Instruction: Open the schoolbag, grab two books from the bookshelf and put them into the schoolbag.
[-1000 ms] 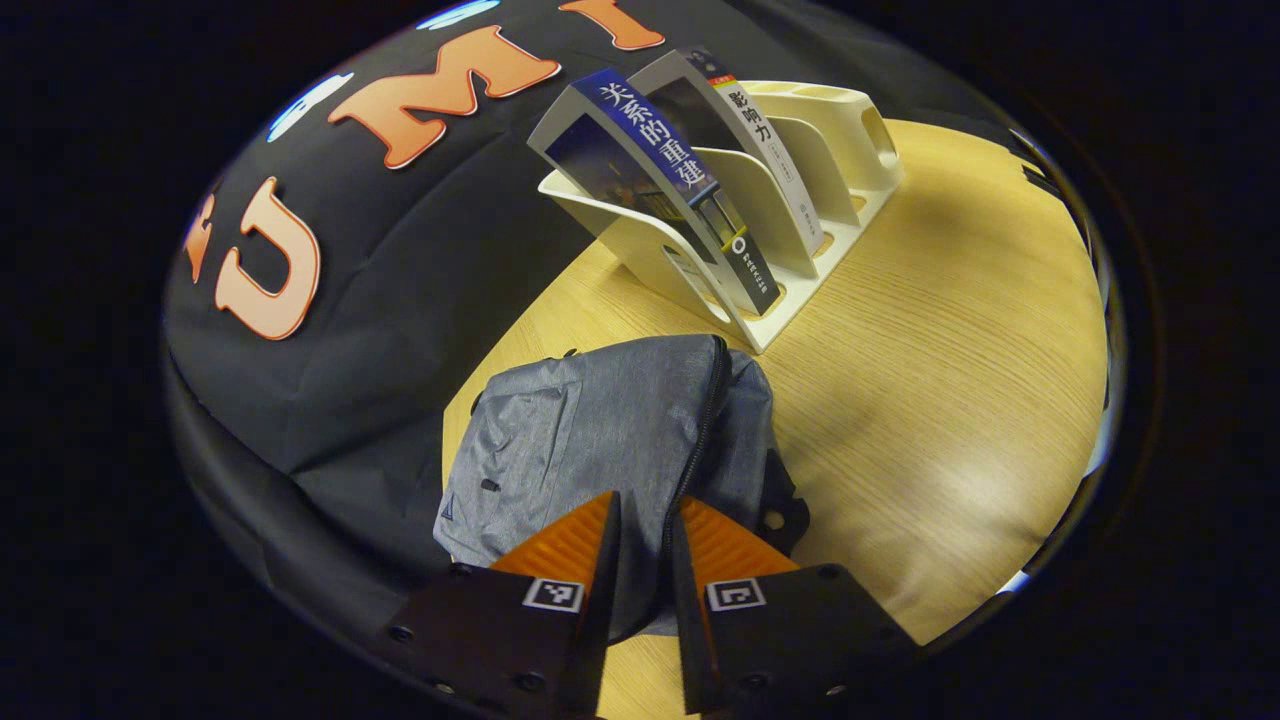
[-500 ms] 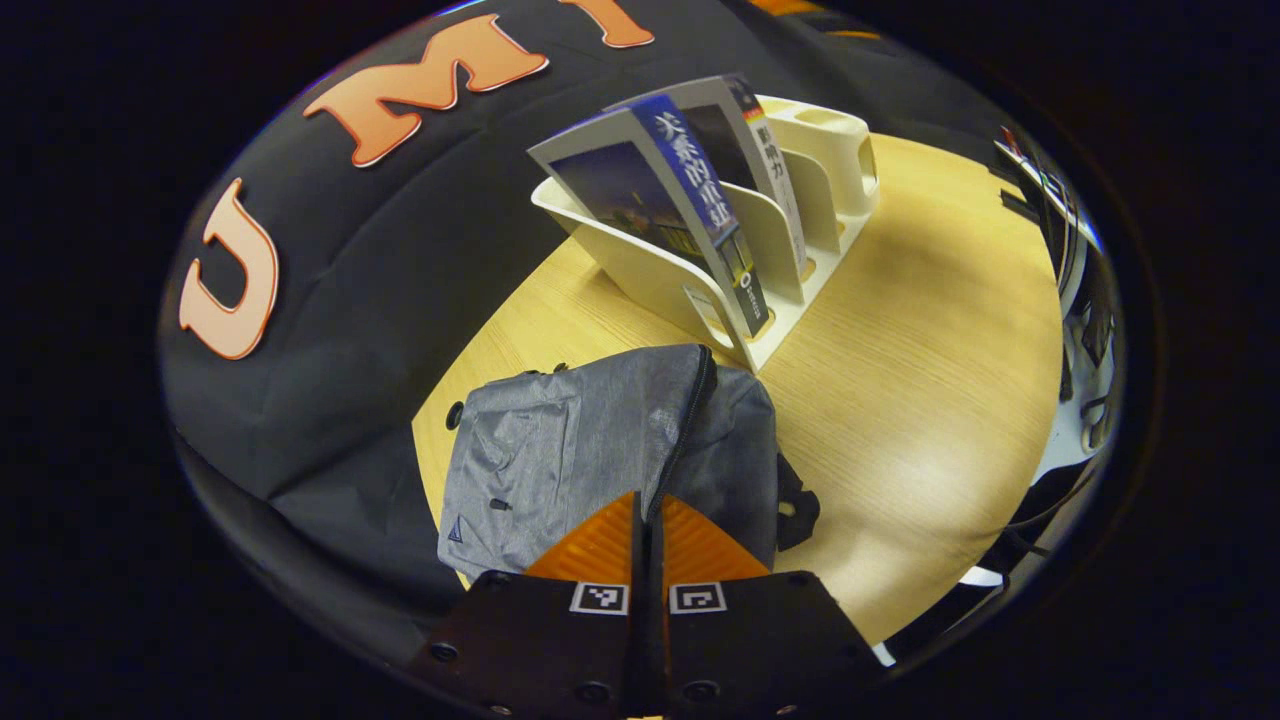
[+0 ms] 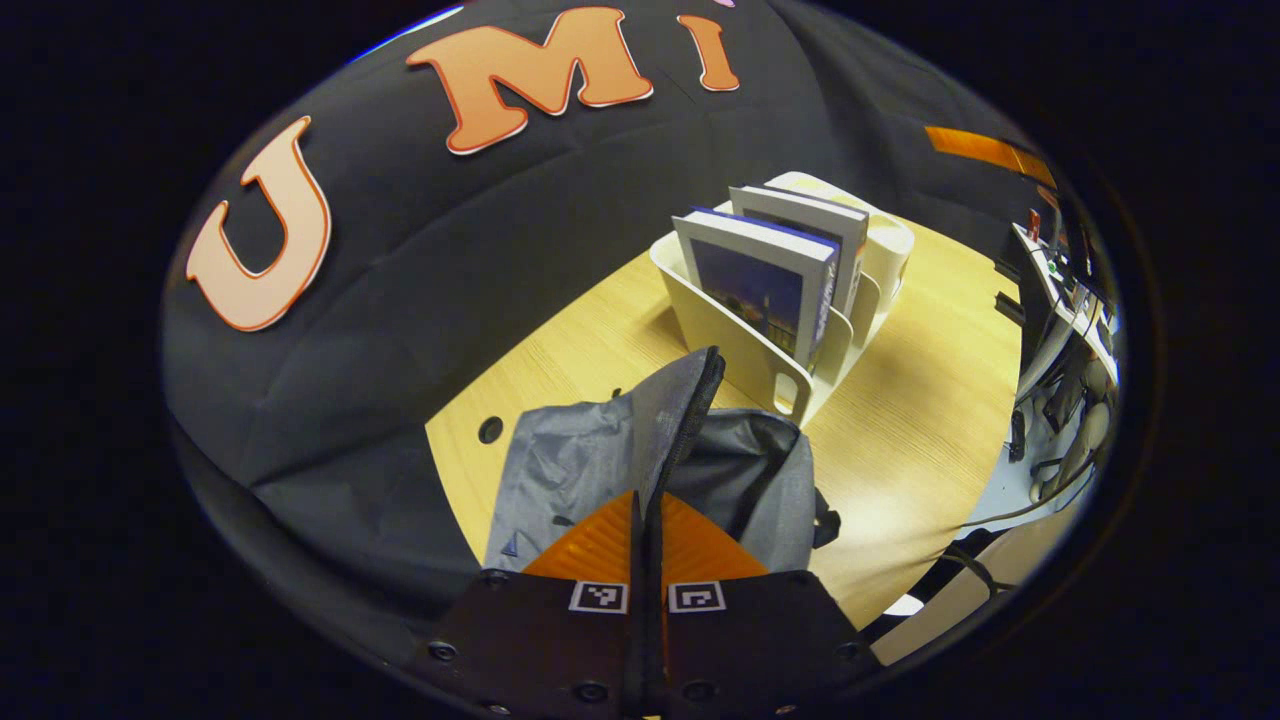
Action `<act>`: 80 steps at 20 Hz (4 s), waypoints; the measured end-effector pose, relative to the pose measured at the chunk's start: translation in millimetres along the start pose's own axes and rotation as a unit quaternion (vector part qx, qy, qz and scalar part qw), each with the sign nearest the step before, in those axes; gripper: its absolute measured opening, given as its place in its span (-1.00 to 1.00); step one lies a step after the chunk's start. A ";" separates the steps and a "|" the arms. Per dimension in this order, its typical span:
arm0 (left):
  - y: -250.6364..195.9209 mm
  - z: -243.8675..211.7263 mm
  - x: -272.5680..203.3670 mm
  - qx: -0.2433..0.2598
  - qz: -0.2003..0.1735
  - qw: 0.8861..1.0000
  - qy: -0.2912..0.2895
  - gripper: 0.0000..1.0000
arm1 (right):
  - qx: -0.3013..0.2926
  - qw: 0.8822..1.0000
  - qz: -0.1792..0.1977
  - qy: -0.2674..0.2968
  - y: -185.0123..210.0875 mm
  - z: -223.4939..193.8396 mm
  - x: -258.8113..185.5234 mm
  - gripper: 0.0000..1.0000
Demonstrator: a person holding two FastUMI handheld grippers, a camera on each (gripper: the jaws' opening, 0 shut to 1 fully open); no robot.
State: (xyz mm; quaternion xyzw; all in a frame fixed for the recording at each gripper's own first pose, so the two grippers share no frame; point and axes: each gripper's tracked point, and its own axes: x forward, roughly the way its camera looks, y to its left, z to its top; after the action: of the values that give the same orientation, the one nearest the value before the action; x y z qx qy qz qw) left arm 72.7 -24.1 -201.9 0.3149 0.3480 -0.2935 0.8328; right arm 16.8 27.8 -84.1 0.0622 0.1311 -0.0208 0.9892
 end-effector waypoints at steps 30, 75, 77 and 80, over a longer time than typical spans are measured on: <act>79.7 15.9 -9.1 -0.044 -0.066 0.996 -0.033 -0.99 | -0.101 0.918 0.077 0.376 175.6 -14.4 103.7 0.97; 81.5 4.3 6.0 -0.042 -0.107 0.993 -0.029 -0.98 | -0.024 0.934 -0.049 0.352 167.9 34.4 43.1 -0.22; 86.4 4.5 6.1 -0.034 -0.104 0.994 -0.031 -0.87 | 0.000 0.942 -0.053 0.332 163.6 43.5 14.5 -0.22; 88.5 6.9 2.6 -0.017 -0.102 0.994 -0.034 -0.98 | 0.064 0.950 -0.030 0.303 174.4 44.4 -25.7 -0.22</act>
State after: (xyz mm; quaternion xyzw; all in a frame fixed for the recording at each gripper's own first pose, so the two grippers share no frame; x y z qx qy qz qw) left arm 139.7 25.9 -171.7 0.2535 0.3544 -0.3817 0.8151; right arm 13.4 195.7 -14.3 0.1249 0.4252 -0.0388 0.8956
